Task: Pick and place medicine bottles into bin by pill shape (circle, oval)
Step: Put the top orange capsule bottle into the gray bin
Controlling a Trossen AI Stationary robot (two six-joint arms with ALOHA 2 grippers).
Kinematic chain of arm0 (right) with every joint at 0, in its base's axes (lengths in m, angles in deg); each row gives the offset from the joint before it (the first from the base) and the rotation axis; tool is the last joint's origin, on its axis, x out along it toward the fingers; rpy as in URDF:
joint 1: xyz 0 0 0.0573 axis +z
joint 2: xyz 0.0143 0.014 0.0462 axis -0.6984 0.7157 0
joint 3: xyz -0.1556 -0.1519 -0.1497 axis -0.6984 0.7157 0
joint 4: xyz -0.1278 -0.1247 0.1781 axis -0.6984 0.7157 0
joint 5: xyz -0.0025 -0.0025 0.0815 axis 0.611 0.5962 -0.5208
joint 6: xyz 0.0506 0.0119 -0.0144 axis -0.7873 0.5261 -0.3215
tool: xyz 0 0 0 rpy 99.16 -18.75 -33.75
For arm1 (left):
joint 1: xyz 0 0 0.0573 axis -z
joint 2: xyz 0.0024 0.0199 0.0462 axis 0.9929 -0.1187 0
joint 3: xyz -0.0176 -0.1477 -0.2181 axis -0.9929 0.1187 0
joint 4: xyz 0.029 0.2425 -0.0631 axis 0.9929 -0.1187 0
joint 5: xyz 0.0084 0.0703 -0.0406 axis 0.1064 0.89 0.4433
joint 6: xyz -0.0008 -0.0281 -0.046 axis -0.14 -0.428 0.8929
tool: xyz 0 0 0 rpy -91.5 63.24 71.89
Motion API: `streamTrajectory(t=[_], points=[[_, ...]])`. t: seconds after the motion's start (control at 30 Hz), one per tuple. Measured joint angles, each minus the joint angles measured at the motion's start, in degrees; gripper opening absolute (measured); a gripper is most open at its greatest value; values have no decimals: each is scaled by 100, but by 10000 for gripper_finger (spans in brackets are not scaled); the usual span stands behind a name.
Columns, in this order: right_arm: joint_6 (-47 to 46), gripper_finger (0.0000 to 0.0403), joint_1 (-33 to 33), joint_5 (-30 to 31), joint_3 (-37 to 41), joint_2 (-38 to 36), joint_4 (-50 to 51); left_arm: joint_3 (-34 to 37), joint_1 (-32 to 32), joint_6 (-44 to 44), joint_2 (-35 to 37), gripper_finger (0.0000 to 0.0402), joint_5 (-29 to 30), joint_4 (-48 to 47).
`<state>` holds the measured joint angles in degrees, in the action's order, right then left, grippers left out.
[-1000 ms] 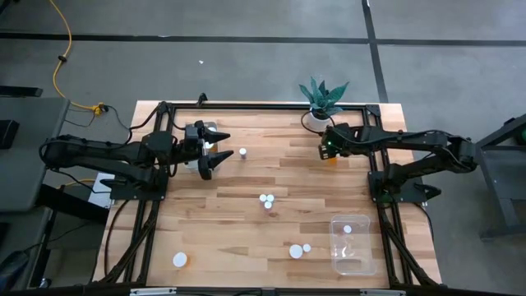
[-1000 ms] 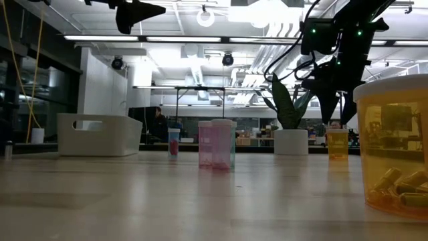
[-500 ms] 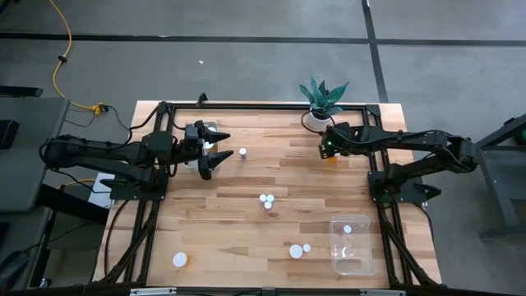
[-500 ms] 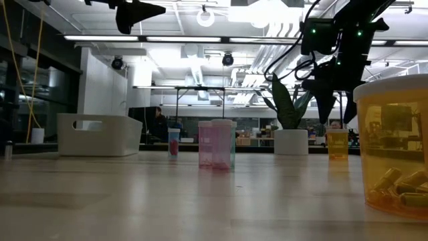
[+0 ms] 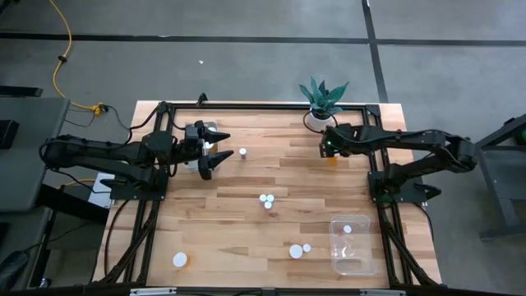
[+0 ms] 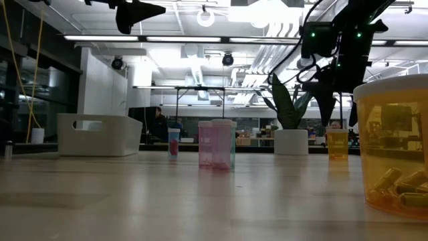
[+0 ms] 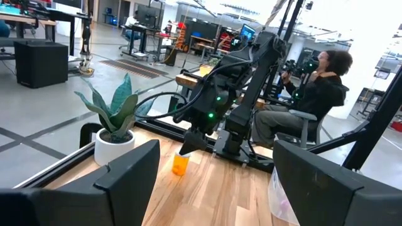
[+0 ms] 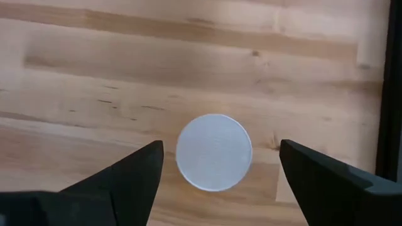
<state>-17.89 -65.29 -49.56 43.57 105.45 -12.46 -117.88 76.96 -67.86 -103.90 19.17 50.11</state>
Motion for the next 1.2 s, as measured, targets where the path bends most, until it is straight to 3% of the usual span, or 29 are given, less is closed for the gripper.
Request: streamTrajectory(t=[0.67,1.07,1.2], points=[[240,306,-239,-424,0,744,-473,-2,-2,0,-2,298,0,0],[427,200,-304,-458,-16,748,-399,-2,-2,-4,-2,298,0,0],[793,182,-202,-482,-249,694,-344,-2,-2,-13,-2,298,0,-31]])
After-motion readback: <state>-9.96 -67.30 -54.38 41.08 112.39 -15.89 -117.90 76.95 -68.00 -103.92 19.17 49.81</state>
